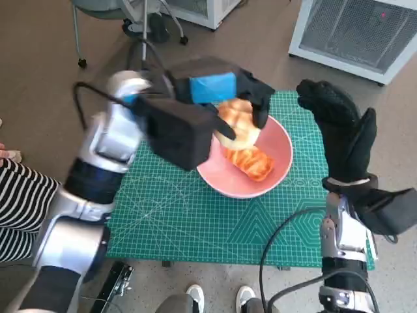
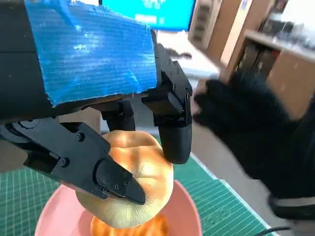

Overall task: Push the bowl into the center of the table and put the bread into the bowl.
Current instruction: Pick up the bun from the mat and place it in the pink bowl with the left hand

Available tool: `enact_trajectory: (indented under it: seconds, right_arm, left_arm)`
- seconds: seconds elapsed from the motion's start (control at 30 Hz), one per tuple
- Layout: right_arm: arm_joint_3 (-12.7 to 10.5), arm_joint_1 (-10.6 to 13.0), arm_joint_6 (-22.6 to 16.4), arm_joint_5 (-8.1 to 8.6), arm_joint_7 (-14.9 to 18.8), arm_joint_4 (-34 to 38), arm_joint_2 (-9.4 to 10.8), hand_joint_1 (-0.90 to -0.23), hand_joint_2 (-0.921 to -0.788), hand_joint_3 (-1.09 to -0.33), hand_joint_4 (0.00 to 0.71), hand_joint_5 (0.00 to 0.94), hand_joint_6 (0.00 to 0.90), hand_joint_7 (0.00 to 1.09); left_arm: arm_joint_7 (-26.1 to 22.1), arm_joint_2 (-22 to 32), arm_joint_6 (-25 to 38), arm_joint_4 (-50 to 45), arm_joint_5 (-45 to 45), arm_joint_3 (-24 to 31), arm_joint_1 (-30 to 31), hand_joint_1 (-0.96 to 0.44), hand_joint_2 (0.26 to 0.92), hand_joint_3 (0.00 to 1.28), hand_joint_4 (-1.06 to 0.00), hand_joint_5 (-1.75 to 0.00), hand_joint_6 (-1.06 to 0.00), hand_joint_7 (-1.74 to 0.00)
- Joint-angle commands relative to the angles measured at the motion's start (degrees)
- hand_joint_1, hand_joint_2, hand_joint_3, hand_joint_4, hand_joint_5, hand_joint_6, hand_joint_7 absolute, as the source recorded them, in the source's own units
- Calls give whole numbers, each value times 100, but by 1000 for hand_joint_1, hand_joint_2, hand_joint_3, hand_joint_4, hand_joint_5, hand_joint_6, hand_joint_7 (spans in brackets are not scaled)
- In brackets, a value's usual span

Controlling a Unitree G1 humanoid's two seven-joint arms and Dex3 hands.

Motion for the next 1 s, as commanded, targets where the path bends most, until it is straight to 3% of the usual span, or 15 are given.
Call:
enact_trajectory:
  seconds: [0.03,0.33,0.47,0.53,0.57,0.6,0.73,0.8,1.0]
  right_arm:
    - [-25,188,129,-75,-97,-49,-20,-709,-921,-666,179,6,82,425]
    - [-20,236,129,-139,-197,-115,-31,-718,-921,-664,182,6,82,419]
    - [-27,231,124,-157,-223,-121,-54,-719,-921,-663,176,3,79,416]
    - [-38,225,120,-157,-227,-113,-67,-719,-921,-663,173,1,78,414]
    - [-42,221,118,-156,-226,-105,-73,-719,-921,-663,172,1,77,413]
    - [-46,219,113,-160,-230,-104,-79,-719,-921,-663,170,0,77,413]
    - [-61,208,96,-177,-235,-91,-92,-719,-921,-663,166,0,76,411]
    - [-68,195,87,-180,-234,-71,-93,-722,-921,-663,165,0,76,410]
    - [-78,152,81,-193,-232,-40,-83,-724,-921,-663,162,0,77,408]
  left_arm:
    - [191,-202,-78,506,214,-121,-382,0,920,54,-731,-1090,-605,-1220]
    - [473,-521,-89,1348,544,-320,-615,0,920,57,-721,-1065,-612,-1247]
    - [553,-624,16,1615,688,-422,-668,0,920,86,-672,-1099,-595,-1281]
    - [563,-662,76,1722,774,-484,-680,0,921,137,-599,-1165,-551,-1332]
    - [561,-677,99,1768,811,-509,-684,-18,895,130,-555,-1063,-504,-1222]
    - [547,-688,111,1812,843,-538,-681,-41,863,109,-535,-827,-470,-995]
    - [518,-695,43,1929,884,-591,-659,-150,821,34,-370,-193,-342,-414]
    - [519,-684,-57,1986,863,-578,-635,-255,815,18,-263,-79,-280,-272]
    - [535,-628,-231,2039,736,-465,-518,-474,830,13,-129,-9,-208,-148]
